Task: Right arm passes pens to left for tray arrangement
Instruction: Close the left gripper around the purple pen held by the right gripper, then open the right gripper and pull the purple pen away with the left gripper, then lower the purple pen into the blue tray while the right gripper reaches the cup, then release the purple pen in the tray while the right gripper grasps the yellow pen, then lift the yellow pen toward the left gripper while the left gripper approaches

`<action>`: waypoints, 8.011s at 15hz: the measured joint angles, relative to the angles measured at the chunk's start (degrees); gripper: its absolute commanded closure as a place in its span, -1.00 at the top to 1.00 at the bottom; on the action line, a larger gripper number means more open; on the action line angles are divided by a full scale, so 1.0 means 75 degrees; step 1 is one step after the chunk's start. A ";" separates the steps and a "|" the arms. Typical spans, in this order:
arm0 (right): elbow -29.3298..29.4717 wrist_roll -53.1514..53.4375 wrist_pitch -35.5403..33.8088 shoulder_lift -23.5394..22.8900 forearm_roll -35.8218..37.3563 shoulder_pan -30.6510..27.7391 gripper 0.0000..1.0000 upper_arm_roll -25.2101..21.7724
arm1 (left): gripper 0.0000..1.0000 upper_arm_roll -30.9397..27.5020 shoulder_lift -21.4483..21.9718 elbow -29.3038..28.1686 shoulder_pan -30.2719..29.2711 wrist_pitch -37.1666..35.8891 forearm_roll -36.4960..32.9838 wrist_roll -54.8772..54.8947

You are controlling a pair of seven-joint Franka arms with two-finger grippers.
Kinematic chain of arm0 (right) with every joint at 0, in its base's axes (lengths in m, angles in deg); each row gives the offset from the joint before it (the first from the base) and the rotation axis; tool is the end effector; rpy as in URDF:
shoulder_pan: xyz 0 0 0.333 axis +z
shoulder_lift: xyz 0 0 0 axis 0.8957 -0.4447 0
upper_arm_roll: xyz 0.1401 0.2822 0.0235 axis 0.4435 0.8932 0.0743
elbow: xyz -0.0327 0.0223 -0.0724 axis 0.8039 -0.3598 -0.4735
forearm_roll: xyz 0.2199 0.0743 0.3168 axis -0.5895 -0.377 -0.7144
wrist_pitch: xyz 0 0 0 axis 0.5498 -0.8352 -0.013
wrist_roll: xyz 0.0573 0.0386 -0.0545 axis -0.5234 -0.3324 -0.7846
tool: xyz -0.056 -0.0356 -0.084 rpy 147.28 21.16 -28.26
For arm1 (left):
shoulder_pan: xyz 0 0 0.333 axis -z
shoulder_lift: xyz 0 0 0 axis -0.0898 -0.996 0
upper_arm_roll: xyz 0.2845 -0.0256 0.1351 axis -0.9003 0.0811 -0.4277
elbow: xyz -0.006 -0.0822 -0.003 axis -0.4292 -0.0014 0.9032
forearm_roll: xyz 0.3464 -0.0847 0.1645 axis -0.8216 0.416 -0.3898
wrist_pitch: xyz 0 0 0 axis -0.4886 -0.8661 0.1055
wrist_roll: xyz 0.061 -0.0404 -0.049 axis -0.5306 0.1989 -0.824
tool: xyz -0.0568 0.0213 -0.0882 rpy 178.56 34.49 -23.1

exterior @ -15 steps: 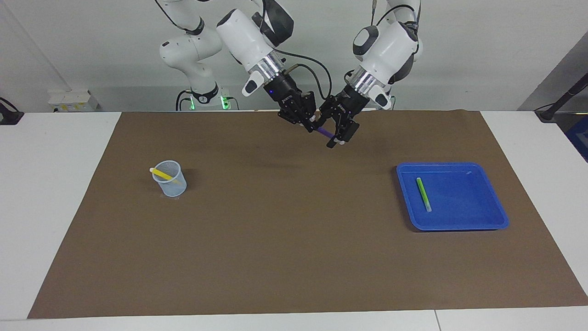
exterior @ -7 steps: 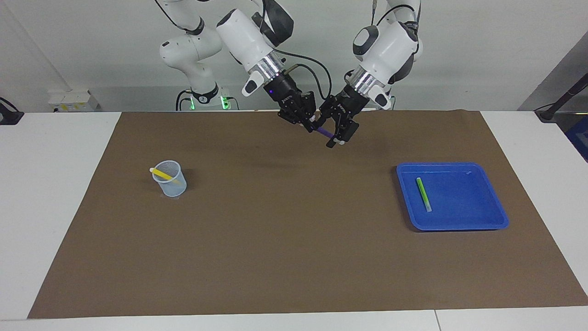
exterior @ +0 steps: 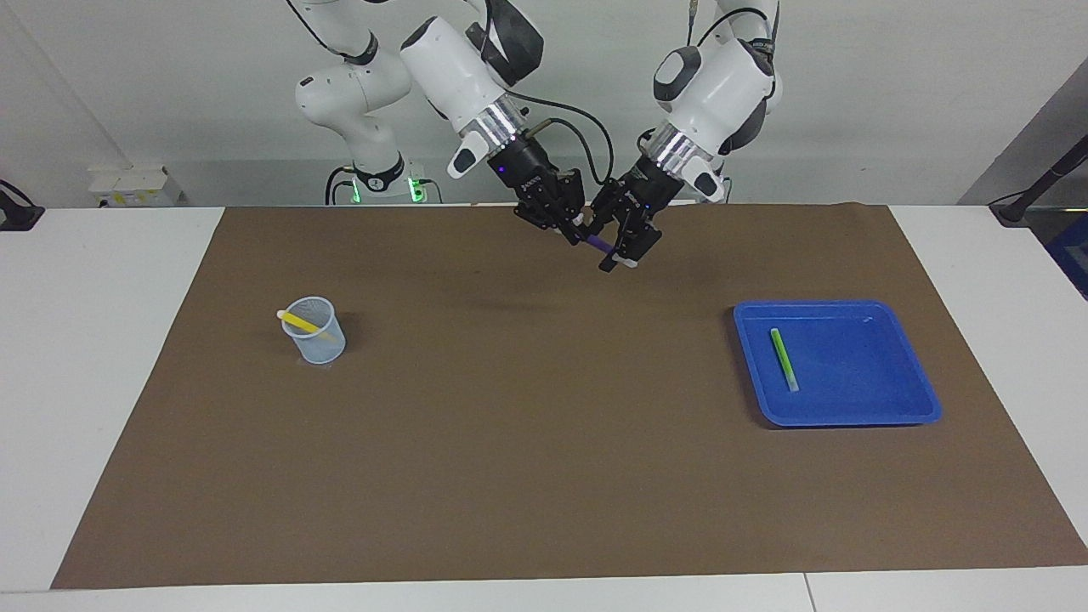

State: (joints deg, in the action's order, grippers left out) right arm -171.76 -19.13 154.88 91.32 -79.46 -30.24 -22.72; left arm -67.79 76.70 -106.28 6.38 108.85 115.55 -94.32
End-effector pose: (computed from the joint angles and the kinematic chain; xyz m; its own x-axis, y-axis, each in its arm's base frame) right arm 0.4564 0.3333 0.5314 0.8522 -0.5137 0.0994 -0.2776 -0.6050 -0.7463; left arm 0.4471 -0.2820 0.5155 -0.0688 0.7804 -0.6215 0.9643 0.2117 0.1592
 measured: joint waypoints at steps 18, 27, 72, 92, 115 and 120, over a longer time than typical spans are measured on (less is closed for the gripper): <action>0.0063 -0.0006 0.0003 0.0004 -0.0049 0.0014 -1.00 0.0060 | -1.00 -0.0124 0.0146 0.0342 -0.0380 -0.1189 -0.0011 0.0531; 0.0082 -0.0008 -0.0092 -0.0052 -0.0057 -0.0040 1.00 -0.0045 | -1.00 -0.0131 0.0188 0.0430 -0.0480 -0.1431 -0.0014 0.0578; -0.0355 -1.5431 -0.5239 -0.0439 0.5789 -0.5897 0.16 -0.0108 | -1.00 -0.0280 -0.3948 0.1516 -0.4789 -0.1351 -0.6878 1.4415; -0.0798 -1.5431 -0.4625 -0.0435 0.5788 -0.5955 -1.00 -0.0114 | 0.19 -0.0264 -0.4120 0.1431 -0.4789 -0.0799 -0.7414 1.3342; 0.2218 -1.4831 -0.8690 -0.0426 0.5534 -0.5414 -1.00 0.0062 | 1.00 -0.0091 -0.3006 0.4857 -0.4165 -0.6441 -0.3692 0.9668; 0.2293 -1.3010 -0.8869 -0.0398 0.3750 -0.5327 -1.00 0.0380 | 1.00 -0.0083 -0.2529 0.4872 -0.4164 -0.6513 -0.2608 0.7583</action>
State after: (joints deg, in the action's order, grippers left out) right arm -154.56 -116.71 88.37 88.33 -51.34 -70.19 -19.87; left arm -68.41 57.73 -69.74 -24.85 60.00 95.99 -37.45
